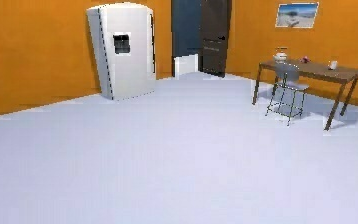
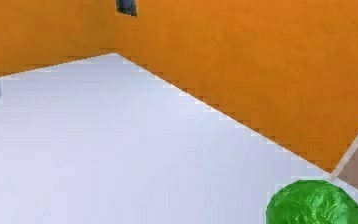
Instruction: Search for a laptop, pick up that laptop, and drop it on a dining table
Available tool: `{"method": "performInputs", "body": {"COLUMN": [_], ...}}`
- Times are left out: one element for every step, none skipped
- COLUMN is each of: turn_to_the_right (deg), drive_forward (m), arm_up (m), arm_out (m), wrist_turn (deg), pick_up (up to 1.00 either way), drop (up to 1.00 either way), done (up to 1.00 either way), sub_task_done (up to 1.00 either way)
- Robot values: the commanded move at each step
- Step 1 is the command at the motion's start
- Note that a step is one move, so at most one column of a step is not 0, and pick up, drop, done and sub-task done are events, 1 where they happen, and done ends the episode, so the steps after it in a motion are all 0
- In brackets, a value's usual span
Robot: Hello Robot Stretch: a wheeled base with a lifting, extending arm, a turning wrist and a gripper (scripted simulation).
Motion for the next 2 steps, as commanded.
{"method": "performInputs", "body": {"turn_to_the_right": [0.0, 0.0], "drive_forward": [1.0, 1.0], "arm_up": [0.0, 0.0], "arm_out": [0.0, 0.0], "wrist_turn": [0.0, 0.0], "pick_up": [0.0, 0.0], "drop": [0.0, 0.0], "done": [0.0, 0.0], "sub_task_done": [0.0, 0.0]}}
